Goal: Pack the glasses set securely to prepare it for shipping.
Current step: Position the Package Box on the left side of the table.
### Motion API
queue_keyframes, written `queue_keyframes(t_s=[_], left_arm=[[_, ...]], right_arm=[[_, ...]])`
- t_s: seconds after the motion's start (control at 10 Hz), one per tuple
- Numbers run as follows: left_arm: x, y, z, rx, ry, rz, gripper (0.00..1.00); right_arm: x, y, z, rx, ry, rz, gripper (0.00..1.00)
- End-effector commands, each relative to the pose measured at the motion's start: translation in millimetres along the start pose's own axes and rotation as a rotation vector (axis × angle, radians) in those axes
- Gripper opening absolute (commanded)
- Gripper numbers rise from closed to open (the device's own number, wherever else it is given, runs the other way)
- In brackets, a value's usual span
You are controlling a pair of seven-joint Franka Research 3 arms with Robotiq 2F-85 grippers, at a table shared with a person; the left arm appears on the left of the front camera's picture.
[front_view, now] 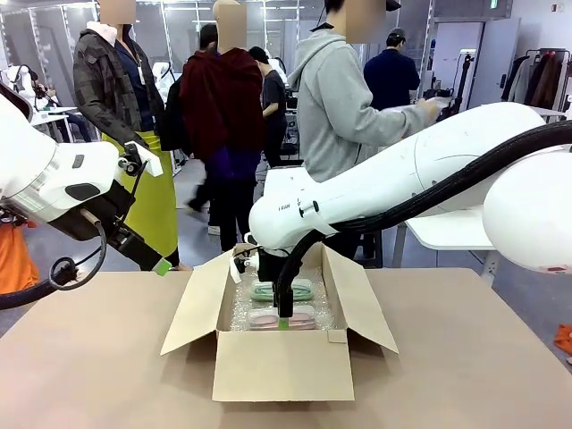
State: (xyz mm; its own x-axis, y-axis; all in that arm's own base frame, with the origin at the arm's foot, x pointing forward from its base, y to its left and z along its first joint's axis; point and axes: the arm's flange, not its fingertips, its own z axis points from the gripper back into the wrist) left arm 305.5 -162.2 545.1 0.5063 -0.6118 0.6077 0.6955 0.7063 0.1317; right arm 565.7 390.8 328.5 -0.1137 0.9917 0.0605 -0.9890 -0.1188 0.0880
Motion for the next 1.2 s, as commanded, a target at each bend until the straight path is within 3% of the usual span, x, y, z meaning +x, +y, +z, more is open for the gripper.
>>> queue_keyframes(t_s=[0.0,0.4,0.5,0.8,1.1], left_arm=[[-1.0,1.1,1.1,0.005,0.000,-0.004,1.00],[0.0,0.0,0.0,0.000,0.000,0.000,1.00],[6.7,19.4,1.4,-0.133,0.038,0.081,1.00],[11.3,36.6,1.8,-0.178,-0.009,0.136,1.00],[7.9,57.0,1.5,-0.283,-0.068,0.236,1.00]], right_arm=[[0.7,1.6,2.0,0.002,0.006,0.006,1.00],[-0.1,0.0,0.0,0.000,0.000,0.000,1.00],[-13.5,11.2,27.0,-0.041,-0.079,-0.055,1.00],[-66.0,58.9,83.8,-0.132,-0.169,-0.196,1.00],[-143.5,116.6,123.8,-0.239,-0.283,-0.399,1.00]])
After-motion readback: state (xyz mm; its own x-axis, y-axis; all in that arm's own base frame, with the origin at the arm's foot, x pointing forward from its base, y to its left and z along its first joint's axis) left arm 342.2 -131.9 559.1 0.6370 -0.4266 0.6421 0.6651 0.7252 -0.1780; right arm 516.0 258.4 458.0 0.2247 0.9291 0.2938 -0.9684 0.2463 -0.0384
